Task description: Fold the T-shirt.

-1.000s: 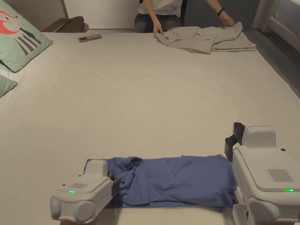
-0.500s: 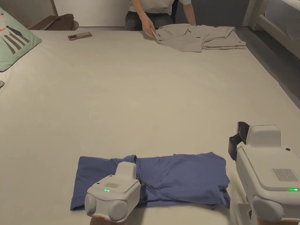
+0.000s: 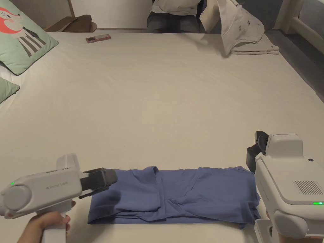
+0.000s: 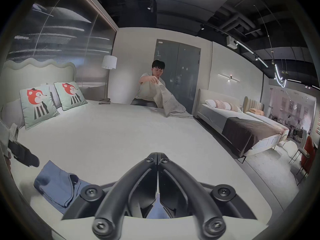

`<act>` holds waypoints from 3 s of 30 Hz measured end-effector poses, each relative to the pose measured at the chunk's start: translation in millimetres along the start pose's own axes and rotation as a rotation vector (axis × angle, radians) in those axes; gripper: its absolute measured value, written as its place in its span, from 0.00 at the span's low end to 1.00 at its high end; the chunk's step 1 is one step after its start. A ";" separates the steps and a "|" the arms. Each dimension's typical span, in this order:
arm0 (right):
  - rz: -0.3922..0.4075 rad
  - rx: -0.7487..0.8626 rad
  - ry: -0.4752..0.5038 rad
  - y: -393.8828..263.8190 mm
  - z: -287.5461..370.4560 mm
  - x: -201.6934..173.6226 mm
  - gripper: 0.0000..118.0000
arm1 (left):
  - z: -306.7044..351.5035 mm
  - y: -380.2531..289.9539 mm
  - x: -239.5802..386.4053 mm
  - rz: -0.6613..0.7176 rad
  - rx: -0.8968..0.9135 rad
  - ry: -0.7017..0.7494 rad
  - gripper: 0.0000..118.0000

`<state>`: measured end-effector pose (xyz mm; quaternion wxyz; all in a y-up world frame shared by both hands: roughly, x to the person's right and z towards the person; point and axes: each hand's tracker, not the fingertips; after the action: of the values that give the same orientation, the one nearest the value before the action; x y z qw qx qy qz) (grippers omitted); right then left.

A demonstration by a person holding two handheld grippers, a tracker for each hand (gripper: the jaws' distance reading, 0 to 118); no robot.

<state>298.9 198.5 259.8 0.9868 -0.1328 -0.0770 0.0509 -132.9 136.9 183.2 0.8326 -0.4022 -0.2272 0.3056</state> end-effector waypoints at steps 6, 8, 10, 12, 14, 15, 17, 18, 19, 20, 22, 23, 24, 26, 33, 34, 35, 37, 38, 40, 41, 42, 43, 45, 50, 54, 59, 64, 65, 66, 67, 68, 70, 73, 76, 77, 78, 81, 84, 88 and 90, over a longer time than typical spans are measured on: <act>0.008 0.007 0.029 0.0 -1.7 -11.9 0.00 | 5.4 3.5 -47.7 0.119 -0.093 -0.027 0.93; 0.011 0.007 0.034 0.4 -2.7 -15.0 0.00 | 4.4 0.7 -55.5 0.136 -0.075 -0.014 0.93; 0.013 0.002 0.038 0.4 -4.3 -16.8 0.00 | -2.6 1.0 -65.8 0.151 -0.091 -0.009 0.93; 0.017 -0.003 0.038 -0.3 -5.9 -18.4 0.00 | -9.3 -0.3 -74.5 0.161 -0.108 -0.018 0.93; 0.019 -0.006 0.038 -1.3 -6.2 -18.7 0.00 | -17.8 -0.3 -79.3 0.165 -0.125 -0.043 0.93; 0.022 -0.011 0.037 -1.7 -6.6 -18.8 0.00 | -21.4 -1.2 -79.8 0.172 -0.129 -0.049 0.93; 0.027 -0.014 0.033 -3.3 -7.1 -18.4 0.00 | -26.2 -0.6 -81.8 0.177 -0.132 -0.068 0.82; 0.030 -0.018 0.031 -3.6 -7.7 -18.2 0.00 | -29.2 -1.1 -81.5 0.178 -0.123 -0.084 0.73; 0.030 -0.020 0.030 -3.8 -8.2 -18.0 0.00 | -34.6 0.2 -81.4 0.180 -0.130 -0.084 0.67; 0.028 -0.020 0.029 -3.9 -8.6 -17.8 0.00 | -37.9 0.7 -84.0 0.186 -0.141 -0.071 0.63; 0.028 -0.021 0.027 -3.9 -8.9 -17.0 0.00 | -42.4 1.0 -80.6 0.180 -0.137 -0.074 0.58; 0.027 -0.020 0.026 -4.0 -9.0 -16.9 0.00 | -44.2 1.6 -78.4 0.180 -0.136 -0.073 0.55; 0.028 -0.020 0.025 -4.0 -9.0 -16.4 0.00 | -44.8 2.1 -77.1 0.180 -0.139 -0.068 0.49; 0.029 -0.022 0.025 -4.1 -9.5 -15.7 0.00 | -46.2 0.9 -73.0 0.169 -0.143 -0.051 0.17; 0.027 -0.024 0.028 -4.0 -10.9 -14.0 0.00 | -30.9 0.3 -53.8 0.062 -0.129 0.008 0.08; 0.027 -0.024 0.028 -3.5 -11.1 -14.2 0.00 | -26.4 2.6 -49.1 0.022 -0.139 0.020 0.08; 0.027 -0.022 0.030 -3.2 -11.2 -14.4 0.00 | -22.4 4.4 -45.9 -0.001 -0.141 0.037 0.08; 0.021 -0.019 0.034 -2.2 -11.3 -14.8 0.00 | -12.1 12.7 -51.8 -0.018 -0.134 0.080 0.08; 0.019 -0.017 0.038 -1.8 -11.2 -15.0 0.00 | -5.9 15.3 -53.5 -0.023 -0.122 0.093 0.08; 0.019 -0.012 0.042 -0.8 -10.7 -16.0 0.00 | 10.5 24.0 -63.1 -0.015 -0.099 0.139 0.08; 0.019 -0.011 0.045 -0.4 -10.3 -16.4 0.00 | 18.4 27.0 -65.7 -0.014 -0.087 0.152 0.08; 0.019 -0.009 0.047 -0.1 -10.1 -16.9 0.00 | 26.6 30.0 -67.6 -0.014 -0.074 0.180 0.08; 0.017 -0.007 0.051 0.1 -10.0 -17.4 0.00 | 34.3 32.9 -68.0 -0.015 -0.066 0.202 0.08; 0.017 -0.005 0.058 0.6 -9.4 -18.8 0.00 | 41.5 37.0 -60.1 -0.054 -0.062 0.278 0.08; 0.012 -0.002 0.073 0.9 -7.2 -21.5 0.00 | 26.4 34.1 1.2 -0.133 -0.057 0.326 0.08; 0.014 0.001 0.078 1.0 -5.0 -20.0 0.00 | -1.5 30.1 57.7 -0.278 -0.076 0.394 0.08; -0.003 0.008 0.074 1.0 -1.3 -10.8 0.00 | -47.1 17.6 107.7 -0.295 -0.133 0.274 0.08; -0.009 0.009 0.059 -1.5 2.4 1.4 0.00 | -102.3 -9.1 145.5 -0.411 -0.236 0.256 0.08; -0.011 0.007 0.055 -2.5 3.2 4.5 0.00 | -116.1 -16.0 150.3 -0.425 -0.263 0.260 0.08; -0.012 0.006 0.051 -3.1 3.6 6.6 0.00 | -126.1 -21.6 153.6 -0.429 -0.282 0.272 0.08; -0.013 0.004 0.045 -3.9 4.2 8.9 0.00 | -136.2 -29.9 158.8 -0.445 -0.300 0.280 0.08; -0.015 0.003 0.041 -4.7 4.8 11.1 0.00 | -146.5 -37.4 160.9 -0.472 -0.313 0.279 0.08; -0.016 -0.001 0.033 -6.6 5.3 14.6 0.00 | -164.1 -48.3 162.8 -0.462 -0.337 0.313 0.08; -0.015 -0.007 0.025 -8.8 5.7 17.9 0.00 | -177.0 -60.3 165.2 -0.434 -0.347 0.279 0.08; -0.013 -0.013 0.019 -10.5 6.0 19.8 0.00 | -185.3 -70.4 171.1 -0.442 -0.353 0.299 0.08; -0.014 -0.014 0.017 -11.0 6.1 20.5 0.00 | -188.3 -73.0 171.5 -0.457 -0.351 0.309 0.08; -0.014 -0.017 0.017 -11.2 5.8 20.7 0.00 | -191.2 -74.8 170.8 -0.457 -0.351 0.317 0.08; -0.015 -0.020 0.014 -11.9 5.7 21.1 0.00 | -197.3 -79.2 165.8 -0.454 -0.353 0.313 0.18; -0.013 -0.019 0.014 -11.9 6.0 20.6 0.00 | -186.9 -81.2 170.8 -0.439 -0.351 0.202 0.64; -0.012 -0.021 0.017 -10.8 4.7 18.5 0.00 | -155.3 -72.5 182.0 -0.405 -0.234 0.108 0.93; -0.016 -0.020 0.020 -10.2 4.5 17.6 0.00 | -134.3 -62.0 181.7 -0.375 -0.148 0.072 0.93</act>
<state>316.3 192.0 269.2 0.9865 -0.1427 -0.0689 0.0411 100.2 161.0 180.4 0.8508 -0.4234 -0.2899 0.1130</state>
